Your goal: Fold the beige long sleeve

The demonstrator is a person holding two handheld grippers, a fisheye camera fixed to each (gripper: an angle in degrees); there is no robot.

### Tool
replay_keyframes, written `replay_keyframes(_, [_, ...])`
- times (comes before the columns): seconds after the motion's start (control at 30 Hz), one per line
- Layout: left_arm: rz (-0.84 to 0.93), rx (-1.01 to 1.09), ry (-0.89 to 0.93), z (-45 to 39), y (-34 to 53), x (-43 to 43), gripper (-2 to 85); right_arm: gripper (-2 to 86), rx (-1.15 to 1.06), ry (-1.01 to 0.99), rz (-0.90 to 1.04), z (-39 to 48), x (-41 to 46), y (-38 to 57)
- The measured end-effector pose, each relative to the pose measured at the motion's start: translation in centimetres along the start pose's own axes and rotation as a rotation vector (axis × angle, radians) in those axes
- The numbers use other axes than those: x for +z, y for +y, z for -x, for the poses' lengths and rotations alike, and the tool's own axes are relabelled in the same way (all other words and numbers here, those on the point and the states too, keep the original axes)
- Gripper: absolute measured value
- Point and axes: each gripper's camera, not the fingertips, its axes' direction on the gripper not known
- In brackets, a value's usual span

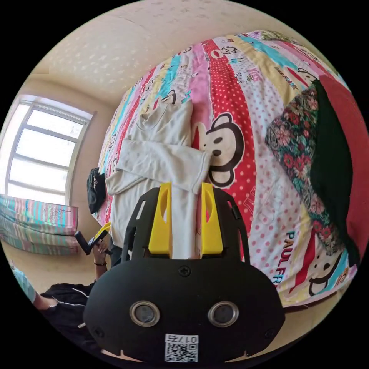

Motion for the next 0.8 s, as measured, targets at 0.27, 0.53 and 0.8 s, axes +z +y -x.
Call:
replay_keyframes(0.27, [0.113,0.000,-0.011,0.0,1.7,0.6,11.3,12.2,-0.130,0.037,0.000,5.8,-4.7,15.2])
replay_keyframes(0.53, [0.155,0.077,-0.073,-2.0,3.8,0.4,12.4,12.4,-0.092,-0.128,-0.049,6.7,-11.1,18.9])
replay_keyframes(0.8, [0.181,0.014,-0.068,-1.1,4.9,-0.8,10.2,11.6,-0.055,-0.177,-0.108,10.3,-17.2,19.2])
